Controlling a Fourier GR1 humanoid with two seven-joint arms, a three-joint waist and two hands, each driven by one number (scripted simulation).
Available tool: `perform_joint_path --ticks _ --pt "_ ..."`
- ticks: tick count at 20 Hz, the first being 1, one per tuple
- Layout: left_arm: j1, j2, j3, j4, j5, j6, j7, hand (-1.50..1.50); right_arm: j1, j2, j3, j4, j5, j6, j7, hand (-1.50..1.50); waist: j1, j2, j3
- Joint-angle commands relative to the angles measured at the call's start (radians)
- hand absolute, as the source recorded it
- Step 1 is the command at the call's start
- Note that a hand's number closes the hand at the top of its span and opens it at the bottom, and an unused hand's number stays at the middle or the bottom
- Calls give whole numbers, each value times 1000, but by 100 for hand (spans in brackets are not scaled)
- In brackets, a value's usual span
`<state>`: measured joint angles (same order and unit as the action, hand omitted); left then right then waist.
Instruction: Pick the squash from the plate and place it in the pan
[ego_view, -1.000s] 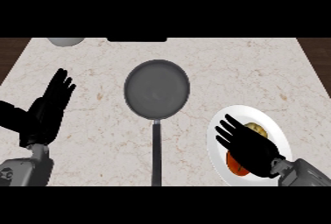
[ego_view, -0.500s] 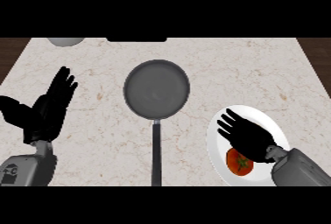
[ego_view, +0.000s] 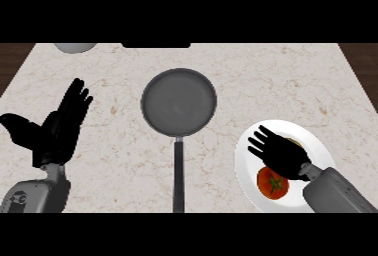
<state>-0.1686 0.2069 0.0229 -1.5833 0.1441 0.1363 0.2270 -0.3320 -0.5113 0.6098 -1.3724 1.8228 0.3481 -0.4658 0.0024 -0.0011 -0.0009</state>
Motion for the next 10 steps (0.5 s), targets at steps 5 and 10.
perform_joint_path --ticks 5,10 --pt "-45 -7 43 99 6 -28 -44 0 -67 61 -25 164 24 -124 -113 150 2 4 1" --pt "-48 6 50 65 8 -40 -17 0 -13 86 -38 175 33 -162 -99 150 -1 4 1"
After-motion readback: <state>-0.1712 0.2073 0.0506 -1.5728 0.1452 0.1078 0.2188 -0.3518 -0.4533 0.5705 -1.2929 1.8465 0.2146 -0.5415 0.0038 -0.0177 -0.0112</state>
